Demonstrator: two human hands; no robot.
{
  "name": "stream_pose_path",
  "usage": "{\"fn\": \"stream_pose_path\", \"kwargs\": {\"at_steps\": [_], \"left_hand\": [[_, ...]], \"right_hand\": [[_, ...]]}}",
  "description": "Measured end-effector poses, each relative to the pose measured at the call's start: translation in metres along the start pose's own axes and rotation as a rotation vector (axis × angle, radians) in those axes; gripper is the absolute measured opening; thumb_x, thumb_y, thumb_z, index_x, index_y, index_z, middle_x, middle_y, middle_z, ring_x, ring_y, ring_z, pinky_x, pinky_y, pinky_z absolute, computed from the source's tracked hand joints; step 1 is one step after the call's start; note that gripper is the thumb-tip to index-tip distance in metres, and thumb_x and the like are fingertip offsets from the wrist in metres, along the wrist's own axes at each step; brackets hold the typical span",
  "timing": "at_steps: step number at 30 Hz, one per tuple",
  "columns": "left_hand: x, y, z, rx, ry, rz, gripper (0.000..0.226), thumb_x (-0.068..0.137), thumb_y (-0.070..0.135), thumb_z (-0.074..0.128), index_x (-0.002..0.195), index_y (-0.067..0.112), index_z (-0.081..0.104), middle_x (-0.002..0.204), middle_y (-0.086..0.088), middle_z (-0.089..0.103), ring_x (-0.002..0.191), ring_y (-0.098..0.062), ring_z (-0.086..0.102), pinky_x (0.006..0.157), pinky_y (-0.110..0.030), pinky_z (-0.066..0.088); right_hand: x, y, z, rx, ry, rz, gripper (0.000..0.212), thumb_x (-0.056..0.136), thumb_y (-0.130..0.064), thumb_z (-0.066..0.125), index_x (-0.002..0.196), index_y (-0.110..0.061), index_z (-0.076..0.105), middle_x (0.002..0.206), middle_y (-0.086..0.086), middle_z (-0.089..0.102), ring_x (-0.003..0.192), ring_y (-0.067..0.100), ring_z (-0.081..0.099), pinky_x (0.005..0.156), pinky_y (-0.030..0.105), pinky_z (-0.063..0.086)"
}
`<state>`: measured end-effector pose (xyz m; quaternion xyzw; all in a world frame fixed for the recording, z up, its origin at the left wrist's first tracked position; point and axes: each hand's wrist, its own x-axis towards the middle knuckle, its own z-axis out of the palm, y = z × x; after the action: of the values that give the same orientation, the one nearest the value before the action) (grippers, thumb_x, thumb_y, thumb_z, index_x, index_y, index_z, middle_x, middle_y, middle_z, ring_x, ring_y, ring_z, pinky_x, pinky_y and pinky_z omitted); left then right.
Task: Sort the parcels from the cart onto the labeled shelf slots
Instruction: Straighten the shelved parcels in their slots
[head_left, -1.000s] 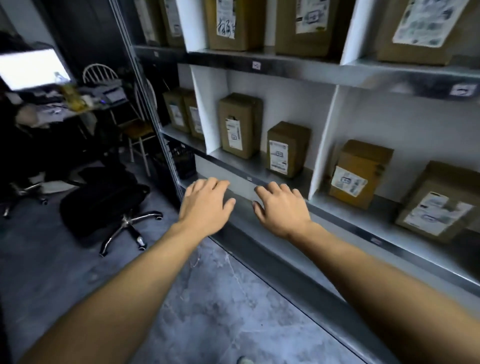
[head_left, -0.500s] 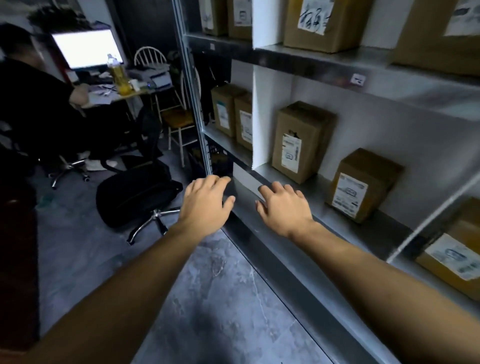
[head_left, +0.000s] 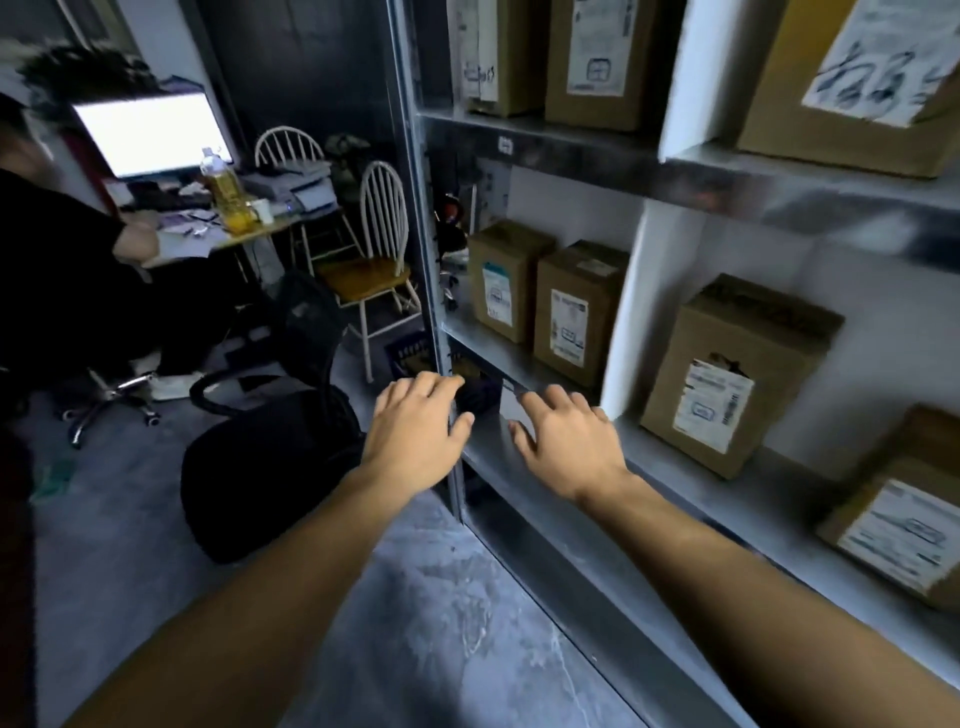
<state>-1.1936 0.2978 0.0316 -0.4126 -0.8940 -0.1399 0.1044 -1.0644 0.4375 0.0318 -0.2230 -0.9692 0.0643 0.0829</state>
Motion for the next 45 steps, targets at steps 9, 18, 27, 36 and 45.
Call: {"fn": "stream_pose_path", "kwargs": {"at_steps": [9,18,27,36,45], "left_hand": [[0.126,-0.066,0.005,-0.012,-0.018,0.094,0.05,0.096,0.044,0.048,0.141,0.025,0.042,0.139,-0.002,0.047,0.127,-0.028,0.041,0.107,-0.042,0.03],[0.266,-0.071,0.033,-0.099,0.015,0.168,0.05,0.096,0.043,0.049,0.142,0.025,0.043,0.14,0.0,0.045,0.129,-0.025,0.039,0.104,-0.04,0.032],[0.364,-0.071,0.075,-0.157,-0.059,0.309,0.054,0.092,0.043,0.054,0.141,0.023,0.047,0.143,-0.008,0.046,0.13,-0.032,0.039,0.109,-0.045,0.034],[0.414,-0.057,0.118,-0.202,-0.131,0.544,0.055,0.094,0.056,0.034,0.137,0.027,0.051,0.145,-0.001,0.046,0.134,-0.025,0.04,0.111,-0.045,0.03],[0.422,-0.069,0.134,-0.257,-0.167,0.6,0.053,0.096,0.057,0.036,0.142,0.032,0.044,0.149,0.005,0.039,0.139,-0.024,0.03,0.115,-0.043,0.019]], "right_hand": [[0.109,-0.006,-0.014,0.104,0.096,0.149,0.04,0.101,-0.045,0.041,0.131,-0.02,0.051,0.133,0.009,0.049,0.121,0.034,0.049,0.098,0.047,0.043],[0.231,0.03,-0.019,0.216,0.163,0.278,0.043,0.101,-0.045,0.044,0.139,-0.025,0.046,0.137,0.012,0.047,0.117,0.038,0.054,0.092,0.046,0.05],[0.299,0.063,-0.005,0.026,0.169,0.353,0.051,0.099,-0.049,0.045,0.147,-0.032,0.038,0.158,0.003,0.026,0.147,0.031,0.019,0.121,0.051,0.015],[0.292,0.075,0.004,-0.044,0.261,0.651,0.043,0.096,-0.053,0.045,0.137,-0.038,0.045,0.155,0.0,0.031,0.145,0.035,0.019,0.115,0.057,0.018],[0.277,0.068,0.016,-0.125,0.27,0.768,0.052,0.094,-0.061,0.038,0.141,-0.039,0.046,0.151,-0.001,0.04,0.143,0.033,0.023,0.113,0.064,0.018]]}}
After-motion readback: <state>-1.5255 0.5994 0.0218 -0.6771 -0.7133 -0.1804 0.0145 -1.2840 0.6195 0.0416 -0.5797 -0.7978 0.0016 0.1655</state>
